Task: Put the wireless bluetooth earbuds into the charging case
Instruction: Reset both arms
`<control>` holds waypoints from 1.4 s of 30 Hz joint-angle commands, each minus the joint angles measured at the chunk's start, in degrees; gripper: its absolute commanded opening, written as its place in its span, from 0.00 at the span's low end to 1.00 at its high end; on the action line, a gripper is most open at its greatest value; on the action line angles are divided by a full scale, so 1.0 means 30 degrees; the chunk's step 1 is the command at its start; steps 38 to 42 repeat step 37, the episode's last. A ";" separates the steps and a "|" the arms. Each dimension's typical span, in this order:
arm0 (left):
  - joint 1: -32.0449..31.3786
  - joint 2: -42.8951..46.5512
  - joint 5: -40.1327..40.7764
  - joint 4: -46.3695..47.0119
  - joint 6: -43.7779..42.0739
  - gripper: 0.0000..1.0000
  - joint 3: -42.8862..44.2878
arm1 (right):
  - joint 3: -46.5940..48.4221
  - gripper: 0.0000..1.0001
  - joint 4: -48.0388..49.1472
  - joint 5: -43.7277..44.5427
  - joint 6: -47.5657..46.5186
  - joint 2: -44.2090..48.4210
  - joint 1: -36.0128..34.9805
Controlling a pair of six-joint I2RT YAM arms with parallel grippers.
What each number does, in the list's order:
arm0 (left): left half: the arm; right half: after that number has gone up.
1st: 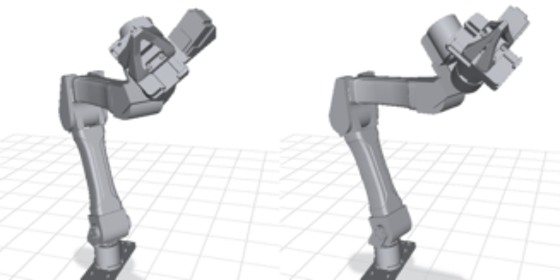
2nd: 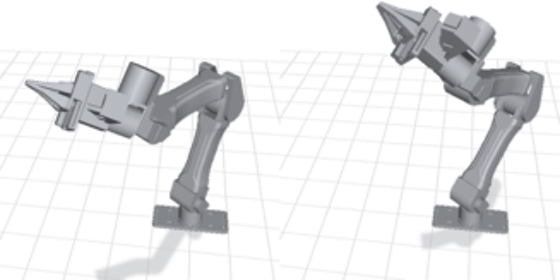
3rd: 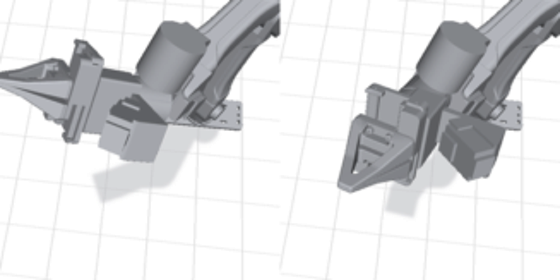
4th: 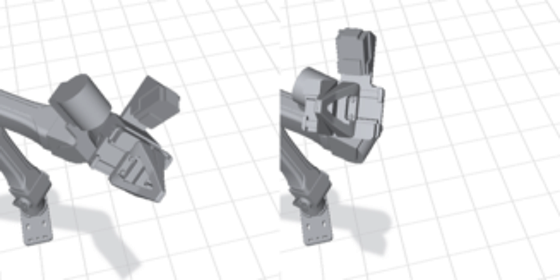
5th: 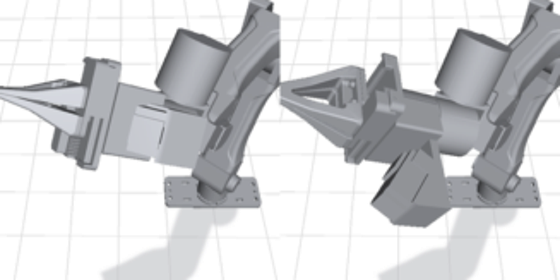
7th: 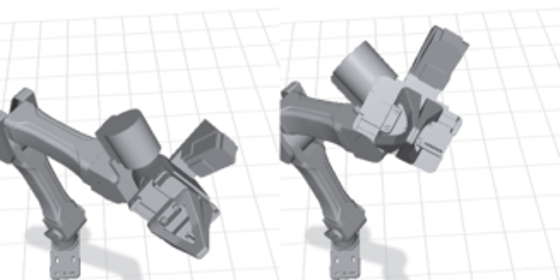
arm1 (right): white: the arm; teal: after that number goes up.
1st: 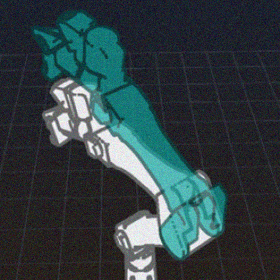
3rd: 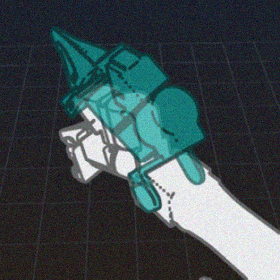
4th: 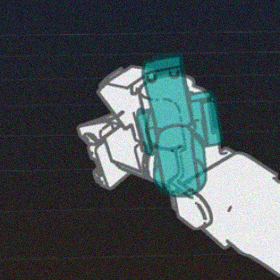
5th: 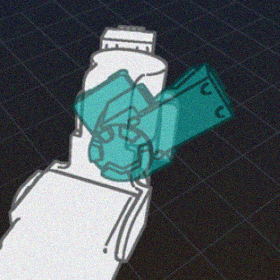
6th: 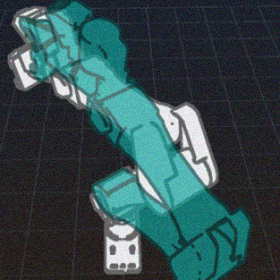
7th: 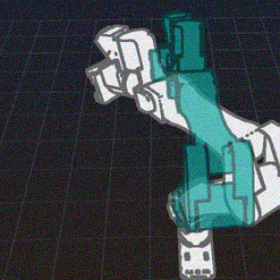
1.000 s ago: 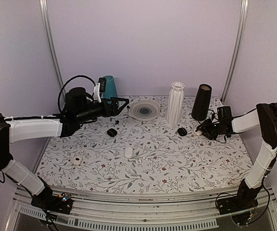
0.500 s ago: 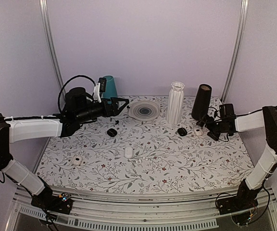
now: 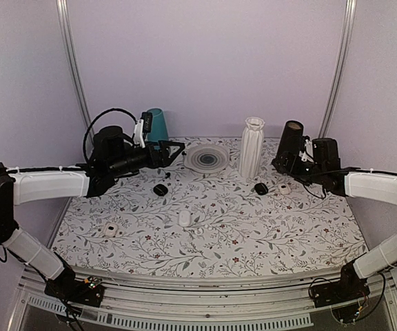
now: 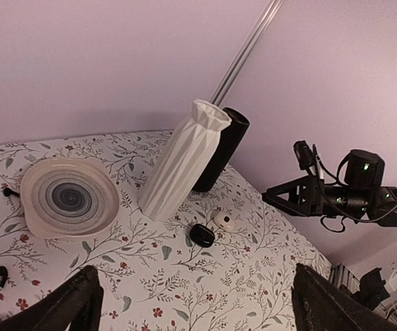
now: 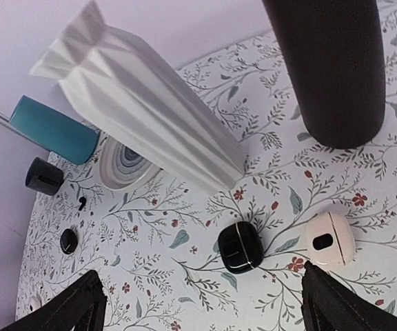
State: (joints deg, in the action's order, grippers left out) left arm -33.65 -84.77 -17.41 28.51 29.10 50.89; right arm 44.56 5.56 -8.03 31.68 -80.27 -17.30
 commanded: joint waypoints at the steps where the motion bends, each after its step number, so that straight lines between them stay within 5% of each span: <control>1: 0.0260 0.0167 0.0181 0.0457 -0.0380 0.96 -0.0320 | 0.0251 0.99 0.0975 0.1620 -0.1665 0.1893 -0.1493; 11: 0.0322 0.1351 0.0976 0.0702 -0.1427 0.96 -0.1050 | 0.1825 0.99 0.1936 0.0823 -0.4172 0.4264 -0.4252; 42: 0.0464 0.3258 0.2012 0.2444 -0.2407 0.96 -0.2800 | 0.3144 0.99 0.2895 0.0127 -0.3471 0.4388 -0.4312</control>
